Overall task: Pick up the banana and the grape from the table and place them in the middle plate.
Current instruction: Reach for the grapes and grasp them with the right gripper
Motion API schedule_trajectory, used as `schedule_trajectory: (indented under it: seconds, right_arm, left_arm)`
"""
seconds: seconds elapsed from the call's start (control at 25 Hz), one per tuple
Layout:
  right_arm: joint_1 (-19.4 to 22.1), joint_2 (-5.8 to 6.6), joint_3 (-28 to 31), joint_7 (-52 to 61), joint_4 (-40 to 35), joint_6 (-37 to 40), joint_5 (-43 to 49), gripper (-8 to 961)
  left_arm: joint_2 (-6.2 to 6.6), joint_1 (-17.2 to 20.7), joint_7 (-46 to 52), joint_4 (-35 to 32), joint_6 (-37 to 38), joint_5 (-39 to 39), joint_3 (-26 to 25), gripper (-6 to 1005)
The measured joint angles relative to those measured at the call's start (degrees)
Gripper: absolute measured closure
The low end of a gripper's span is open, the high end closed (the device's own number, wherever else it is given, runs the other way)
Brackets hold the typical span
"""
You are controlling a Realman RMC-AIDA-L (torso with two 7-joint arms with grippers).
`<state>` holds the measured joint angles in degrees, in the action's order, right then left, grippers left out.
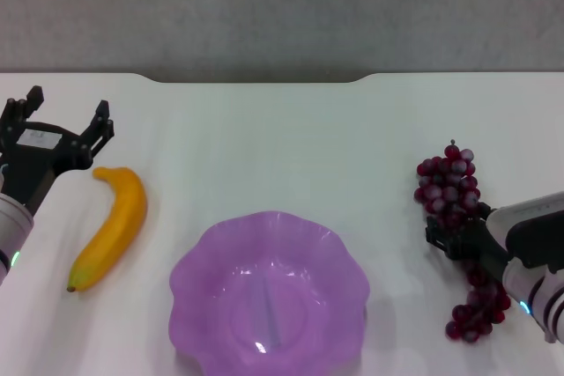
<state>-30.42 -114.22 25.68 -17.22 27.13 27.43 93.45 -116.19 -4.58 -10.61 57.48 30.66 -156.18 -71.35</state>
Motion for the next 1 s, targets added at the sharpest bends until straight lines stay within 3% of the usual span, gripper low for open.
schedule_trajectory:
  seconds: [0.56, 1.0]
  right_arm:
    - [0.1, -0.13, 0.0, 0.0, -0.7, -0.1, -0.2, 76]
    - [0.1, -0.12, -0.2, 0.0, -1.0, -0.1, -0.3, 145]
  left_arm:
    - [0.0, 0.0, 0.0, 0.0, 0.0, 0.0, 0.1, 117]
    - [0.0, 0.0, 0.0, 0.0, 0.1, 0.0, 0.0, 117]
